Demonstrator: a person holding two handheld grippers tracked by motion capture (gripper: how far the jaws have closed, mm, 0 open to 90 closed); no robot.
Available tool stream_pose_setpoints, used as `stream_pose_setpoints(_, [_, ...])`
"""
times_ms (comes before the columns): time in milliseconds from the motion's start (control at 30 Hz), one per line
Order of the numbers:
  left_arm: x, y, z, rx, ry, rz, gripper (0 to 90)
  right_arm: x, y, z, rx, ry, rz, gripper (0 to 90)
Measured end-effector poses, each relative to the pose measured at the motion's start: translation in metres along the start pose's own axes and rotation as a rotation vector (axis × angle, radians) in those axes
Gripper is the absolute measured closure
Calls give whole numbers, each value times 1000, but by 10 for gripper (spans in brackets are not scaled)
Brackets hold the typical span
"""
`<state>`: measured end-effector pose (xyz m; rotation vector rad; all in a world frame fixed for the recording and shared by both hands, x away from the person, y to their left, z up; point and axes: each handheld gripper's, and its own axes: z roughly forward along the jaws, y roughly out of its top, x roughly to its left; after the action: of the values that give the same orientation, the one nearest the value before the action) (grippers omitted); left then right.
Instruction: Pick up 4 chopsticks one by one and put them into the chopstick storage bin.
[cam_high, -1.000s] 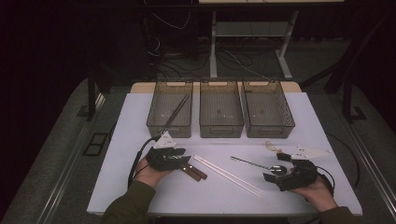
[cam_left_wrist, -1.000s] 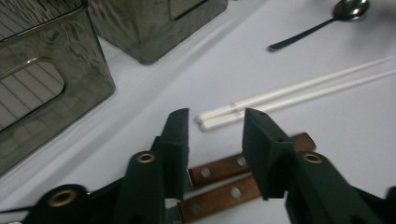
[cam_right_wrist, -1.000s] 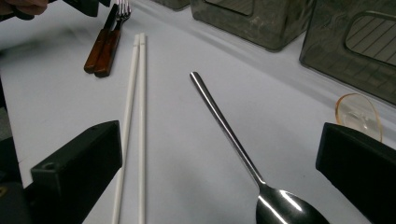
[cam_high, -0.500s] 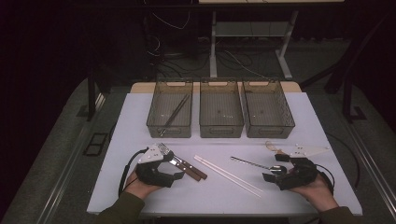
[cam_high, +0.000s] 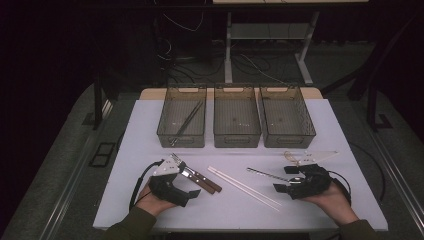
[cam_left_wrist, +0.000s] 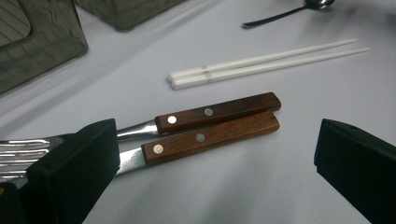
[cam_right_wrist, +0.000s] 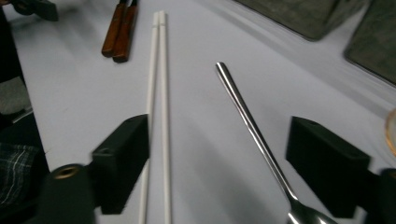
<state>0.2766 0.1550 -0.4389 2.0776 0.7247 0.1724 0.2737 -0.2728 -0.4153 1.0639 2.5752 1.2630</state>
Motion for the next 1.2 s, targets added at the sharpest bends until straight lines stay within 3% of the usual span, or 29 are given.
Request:
stream_pose_setpoints(233, [-3, 0, 1, 10, -1, 22, 0, 7, 13, 15, 55, 18, -52, 356])
stream_pose_setpoints(333, [-2, 0, 1, 13, -10, 11, 0, 10, 19, 21, 90, 23, -67, 410])
stream_pose_setpoints(600, [-3, 0, 1, 1, -16, 25, 0, 22, 33, 38, 177, 73, -104, 461])
stream_pose_setpoints(867, [-4, 0, 1, 0, -18, 26, 0, 31, 44, 54, 320, 19, -147, 550])
stream_pose_setpoints(933, [-3, 0, 1, 1, -17, 27, 0, 32, 47, 58, 355, 7, -186, 576])
stream_pose_setpoints(1200, [-3, 0, 2, 4, -18, 29, 0, 36, 53, 71, 473, -6, -214, 697])
